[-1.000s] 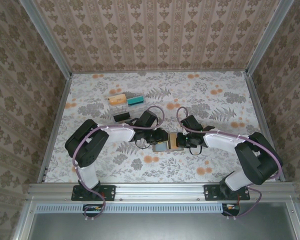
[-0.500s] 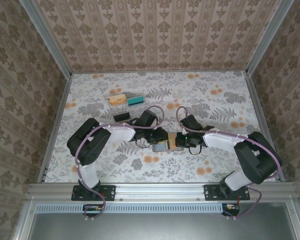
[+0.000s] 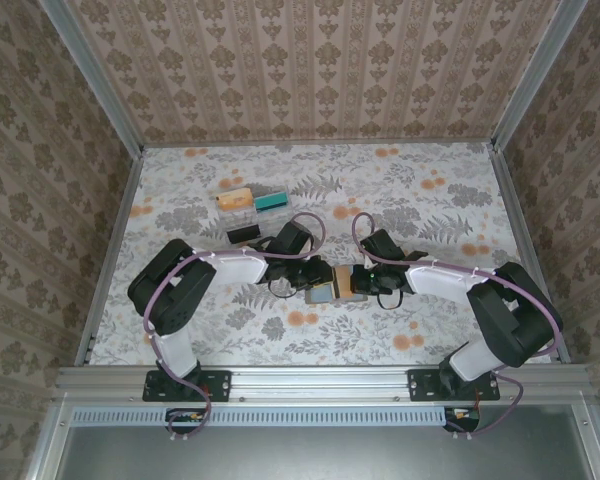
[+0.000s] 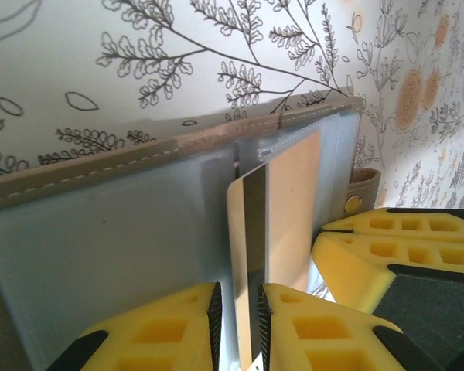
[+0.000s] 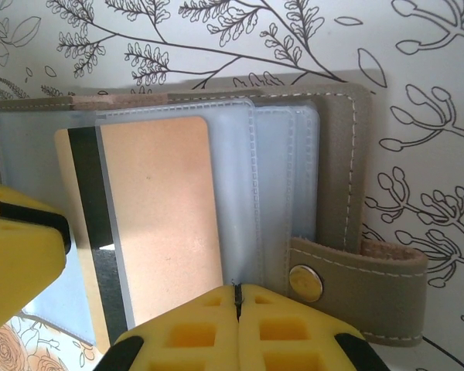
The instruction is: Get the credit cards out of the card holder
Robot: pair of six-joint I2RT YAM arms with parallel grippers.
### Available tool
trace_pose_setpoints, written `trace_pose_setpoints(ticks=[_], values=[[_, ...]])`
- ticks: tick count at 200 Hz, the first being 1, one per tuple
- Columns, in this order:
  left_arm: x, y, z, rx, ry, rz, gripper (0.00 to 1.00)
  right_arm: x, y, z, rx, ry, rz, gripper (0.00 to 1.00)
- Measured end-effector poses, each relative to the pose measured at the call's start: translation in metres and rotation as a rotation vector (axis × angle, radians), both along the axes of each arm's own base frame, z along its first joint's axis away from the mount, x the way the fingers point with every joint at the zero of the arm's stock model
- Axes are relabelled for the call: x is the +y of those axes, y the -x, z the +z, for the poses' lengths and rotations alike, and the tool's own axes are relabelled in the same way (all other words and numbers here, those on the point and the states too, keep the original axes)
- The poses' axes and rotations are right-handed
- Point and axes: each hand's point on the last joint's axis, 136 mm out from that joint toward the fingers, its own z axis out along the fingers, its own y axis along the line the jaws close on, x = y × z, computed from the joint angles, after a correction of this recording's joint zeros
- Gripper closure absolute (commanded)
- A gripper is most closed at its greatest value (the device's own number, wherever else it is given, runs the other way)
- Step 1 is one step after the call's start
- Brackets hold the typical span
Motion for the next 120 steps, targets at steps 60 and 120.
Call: trace_pose_setpoints(ticks=[60,120], values=[[-0.002,0.0033,-0.002,0.017,0.01,-0.015,0.79,0.0002,-0.0002,0.0,0.0,0.0,0.0,0.93],[-0.0061,0.0054,-0.0027,0.026,0.031,-0.032,0.8,0.0002,-0.0002,0.0,0.0,0.0,0.0,0.93]])
